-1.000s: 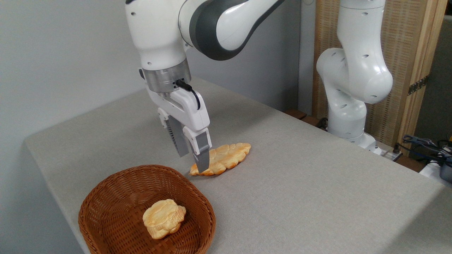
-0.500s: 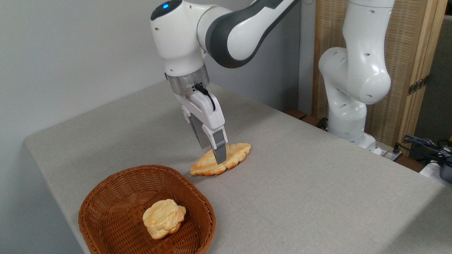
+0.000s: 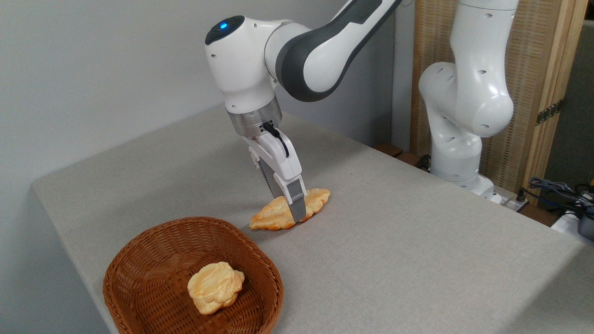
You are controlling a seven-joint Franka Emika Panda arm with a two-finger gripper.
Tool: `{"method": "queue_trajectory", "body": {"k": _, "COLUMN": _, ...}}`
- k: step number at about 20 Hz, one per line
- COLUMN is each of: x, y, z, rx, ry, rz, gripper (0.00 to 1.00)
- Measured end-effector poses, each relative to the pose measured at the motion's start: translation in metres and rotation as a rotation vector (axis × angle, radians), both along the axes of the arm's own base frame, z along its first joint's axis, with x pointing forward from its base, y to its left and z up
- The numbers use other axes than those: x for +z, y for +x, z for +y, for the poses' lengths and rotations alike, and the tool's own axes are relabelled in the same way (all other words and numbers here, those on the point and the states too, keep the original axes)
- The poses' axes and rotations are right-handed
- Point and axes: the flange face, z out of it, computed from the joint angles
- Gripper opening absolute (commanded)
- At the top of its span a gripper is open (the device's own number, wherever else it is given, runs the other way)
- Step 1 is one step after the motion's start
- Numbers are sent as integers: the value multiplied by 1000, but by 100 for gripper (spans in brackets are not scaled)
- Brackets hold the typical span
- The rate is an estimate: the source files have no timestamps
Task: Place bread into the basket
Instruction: 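Lower the gripper onto the croissant and close the fingers on it, then lift the croissant and carry it over the wicker basket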
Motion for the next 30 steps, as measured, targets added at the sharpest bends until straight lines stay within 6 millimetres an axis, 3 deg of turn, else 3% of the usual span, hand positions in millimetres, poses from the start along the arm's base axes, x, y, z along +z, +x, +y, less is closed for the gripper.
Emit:
{"method": "queue_trajectory", "body": {"k": 1, "x": -1, "y": 0, "z": 0, "rx": 0, "ry": 1, "rz": 2, "gripper": 98}}
{"method": "queue_trajectory", "body": {"k": 2, "x": -2, "y": 0, "z": 0, "rx": 0, "ry": 2, "rz": 4, "gripper": 85}}
{"method": "queue_trajectory", "body": {"k": 4, "x": -5, "y": 0, "z": 0, "rx": -1, "ry": 4, "rz": 9, "gripper": 49}}
{"method": "queue_trajectory", "body": {"k": 5, "x": -5, "y": 1, "z": 0, "rx": -1, "ry": 4, "rz": 11, "gripper": 37}}
{"method": "queue_trajectory", "body": {"k": 6, "x": -6, "y": 1, "z": -1, "rx": -1, "ry": 5, "rz": 12, "gripper": 33}}
{"method": "queue_trajectory", "body": {"k": 21, "x": 0, "y": 3, "z": -1, "rx": -2, "ry": 1, "rz": -1, "gripper": 33}}
{"method": "queue_trajectory", "body": {"k": 24, "x": 19, "y": 9, "z": -2, "rx": -1, "ry": -9, "rz": -36, "gripper": 33}}
{"method": "queue_trajectory", "body": {"k": 30, "x": 85, "y": 23, "z": -5, "rx": 8, "ry": -58, "rz": -151, "gripper": 35}}
